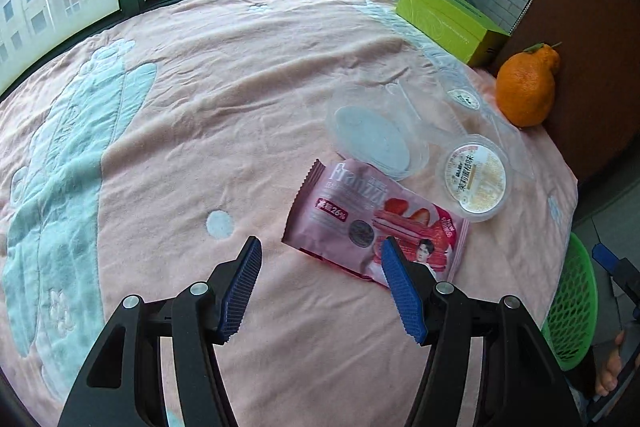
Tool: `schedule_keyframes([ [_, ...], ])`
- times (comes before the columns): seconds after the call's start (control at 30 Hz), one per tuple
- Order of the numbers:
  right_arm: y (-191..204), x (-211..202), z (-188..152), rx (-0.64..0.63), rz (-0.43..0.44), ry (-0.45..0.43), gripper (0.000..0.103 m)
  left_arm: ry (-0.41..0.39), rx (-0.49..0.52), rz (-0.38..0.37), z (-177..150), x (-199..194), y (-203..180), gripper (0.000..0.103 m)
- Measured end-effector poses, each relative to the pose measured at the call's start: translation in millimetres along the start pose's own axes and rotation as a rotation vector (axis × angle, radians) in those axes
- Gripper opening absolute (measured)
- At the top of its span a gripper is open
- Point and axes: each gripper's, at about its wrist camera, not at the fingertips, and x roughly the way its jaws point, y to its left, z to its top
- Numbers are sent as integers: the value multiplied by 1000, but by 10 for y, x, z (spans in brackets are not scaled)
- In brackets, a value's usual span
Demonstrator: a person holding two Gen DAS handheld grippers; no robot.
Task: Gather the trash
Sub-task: 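Move the left tool to the pink Franzzi wrapper while the right tool approaches a clear cup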
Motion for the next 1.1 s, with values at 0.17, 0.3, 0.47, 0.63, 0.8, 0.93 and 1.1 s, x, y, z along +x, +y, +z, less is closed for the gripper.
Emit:
schedule_keyframes([
  [0.17,215,312,116,-41,19,37,92,23,17,-28,56,148,83,60],
  [0.3,330,561,199,-65,27,68,86,38,42,-67,89,234,96,60],
  [0.47,408,831,267,-62,32,94,80,52,62,-102,119,325,108,60],
  [0.63,450,1048,315,-65,27,113,74,49,78,-134,126,364,120,60],
  [0.8,442,1191,329,-45,23,127,64,41,85,-151,143,372,147,52],
  [0.93,433,1248,343,-42,12,122,58,33,110,-159,111,351,101,39],
  [1.1,400,1305,383,-15,0,118,48,18,107,-135,69,310,83,21],
])
